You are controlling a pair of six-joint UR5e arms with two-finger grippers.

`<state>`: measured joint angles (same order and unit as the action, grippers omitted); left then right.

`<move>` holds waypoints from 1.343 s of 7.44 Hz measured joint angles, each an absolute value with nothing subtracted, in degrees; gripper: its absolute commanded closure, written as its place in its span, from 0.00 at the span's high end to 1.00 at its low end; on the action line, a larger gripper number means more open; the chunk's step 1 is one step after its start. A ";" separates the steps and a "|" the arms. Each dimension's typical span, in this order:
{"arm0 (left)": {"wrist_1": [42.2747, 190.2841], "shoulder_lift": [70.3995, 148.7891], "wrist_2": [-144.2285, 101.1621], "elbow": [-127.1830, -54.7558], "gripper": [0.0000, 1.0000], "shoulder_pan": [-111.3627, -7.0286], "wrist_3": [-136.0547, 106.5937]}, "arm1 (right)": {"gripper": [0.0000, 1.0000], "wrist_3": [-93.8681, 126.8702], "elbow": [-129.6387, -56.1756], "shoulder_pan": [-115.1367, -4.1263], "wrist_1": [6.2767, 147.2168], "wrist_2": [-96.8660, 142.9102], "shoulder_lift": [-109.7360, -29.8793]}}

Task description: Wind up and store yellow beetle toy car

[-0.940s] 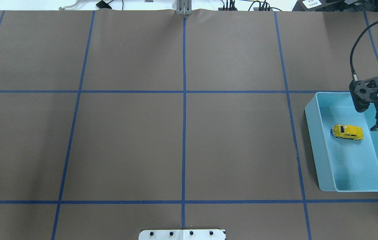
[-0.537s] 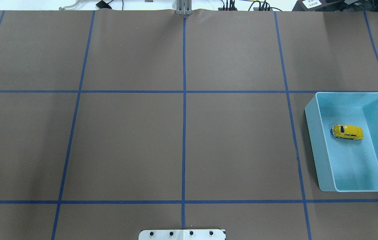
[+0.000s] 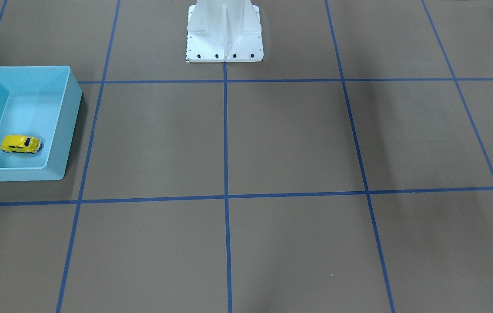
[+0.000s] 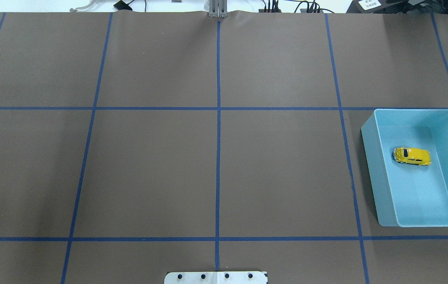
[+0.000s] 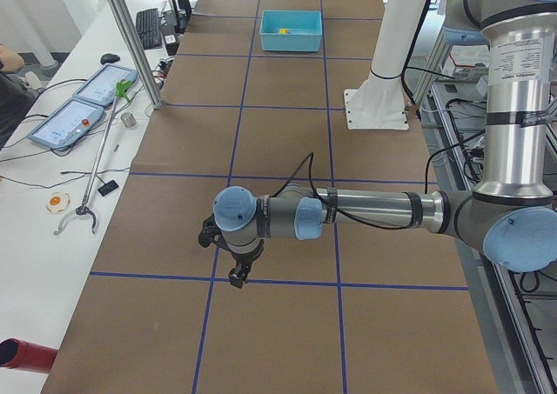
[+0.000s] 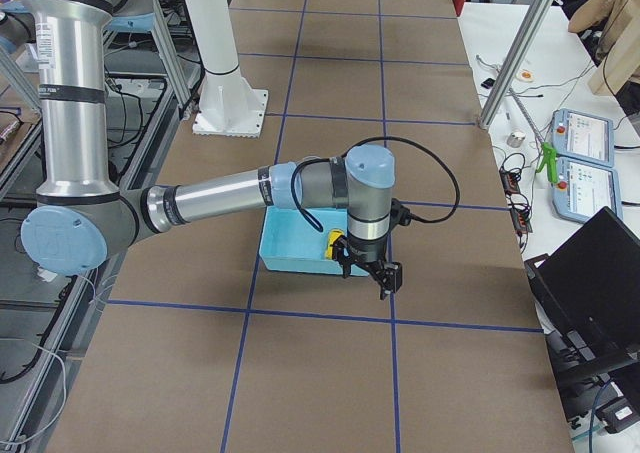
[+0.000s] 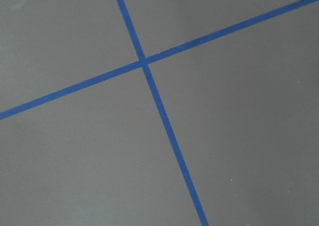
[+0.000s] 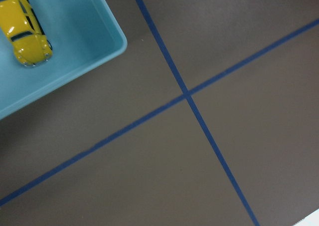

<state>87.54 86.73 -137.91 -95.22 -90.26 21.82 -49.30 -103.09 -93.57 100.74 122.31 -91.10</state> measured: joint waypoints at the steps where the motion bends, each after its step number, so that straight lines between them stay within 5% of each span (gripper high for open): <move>1: 87.54 86.70 -137.90 -95.27 1.00 -90.29 21.85 | 1.00 -42.26 -101.41 -96.36 103.22 125.73 -91.08; 5: 87.54 86.26 -137.85 -95.44 1.00 -90.31 21.88 | 1.00 -23.53 -98.03 -101.21 106.38 126.77 -91.59; 10: 87.54 86.15 -137.87 -95.21 1.00 -90.26 21.88 | 1.00 -12.08 -84.49 -101.35 88.50 131.05 -91.95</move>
